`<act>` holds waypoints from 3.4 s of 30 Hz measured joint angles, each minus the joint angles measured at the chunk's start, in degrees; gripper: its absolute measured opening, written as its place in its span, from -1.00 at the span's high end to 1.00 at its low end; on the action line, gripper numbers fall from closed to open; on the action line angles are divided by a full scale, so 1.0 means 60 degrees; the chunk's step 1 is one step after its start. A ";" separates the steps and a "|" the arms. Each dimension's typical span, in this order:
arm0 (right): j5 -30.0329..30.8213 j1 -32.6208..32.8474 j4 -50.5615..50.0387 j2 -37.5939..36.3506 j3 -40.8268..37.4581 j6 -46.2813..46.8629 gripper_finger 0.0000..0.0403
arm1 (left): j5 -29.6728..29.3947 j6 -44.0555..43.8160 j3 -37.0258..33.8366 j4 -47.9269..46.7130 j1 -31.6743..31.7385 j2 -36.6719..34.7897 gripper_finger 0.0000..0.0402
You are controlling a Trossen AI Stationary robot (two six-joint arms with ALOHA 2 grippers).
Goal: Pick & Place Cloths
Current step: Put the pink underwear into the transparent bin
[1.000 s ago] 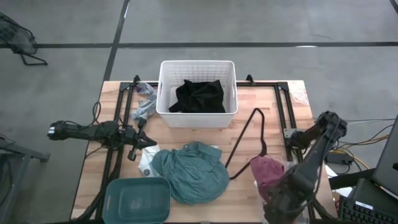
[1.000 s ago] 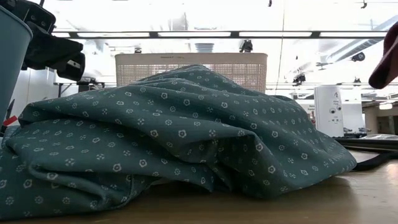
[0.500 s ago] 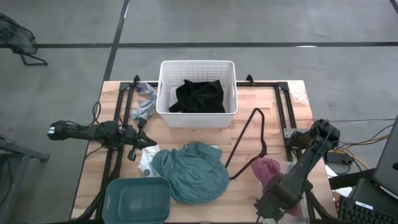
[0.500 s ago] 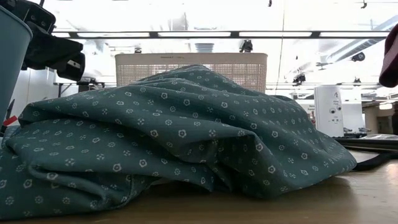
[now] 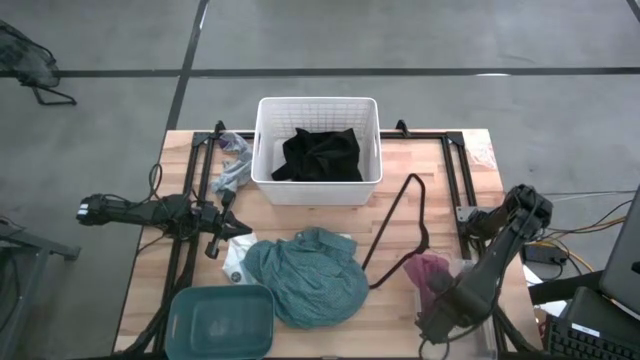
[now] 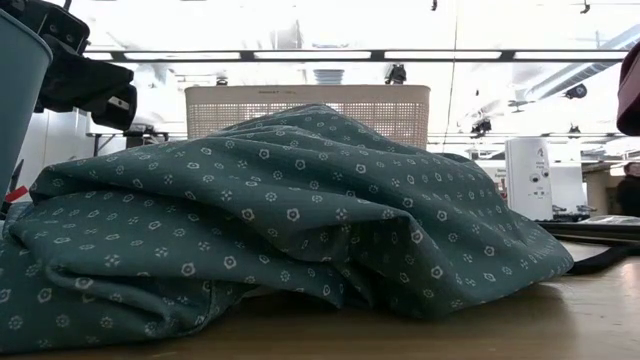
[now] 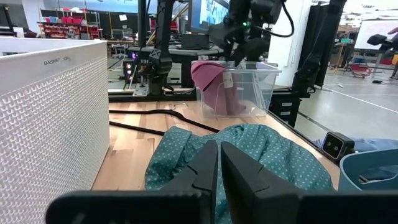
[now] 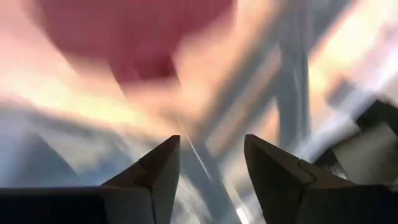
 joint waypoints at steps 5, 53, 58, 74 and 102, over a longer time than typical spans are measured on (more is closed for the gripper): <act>0.3074 -0.0273 -0.0267 -0.0461 0.0000 0.0809 0.05 | 0.0000 0.0000 -0.0002 0.0004 0.0004 0.0000 0.87; 0.5140 -0.1280 0.0390 -0.0586 -0.0361 0.0687 0.69 | 0.0002 -0.0004 -0.0002 0.0011 0.0002 0.0000 0.87; 0.4993 -0.1280 0.0397 -0.0601 -0.0353 0.0507 0.92 | 0.0000 -0.0002 -0.0002 0.0011 0.0002 0.0000 0.87; 0.4607 -0.0671 0.0390 -0.0605 0.0242 0.1224 0.95 | 0.0002 0.0000 -0.0002 0.0011 0.0000 0.0000 0.87; 0.2159 0.1601 0.0354 -0.0253 -0.0350 0.4736 0.68 | 0.0000 0.0000 -0.0002 0.0007 0.0002 0.0000 0.87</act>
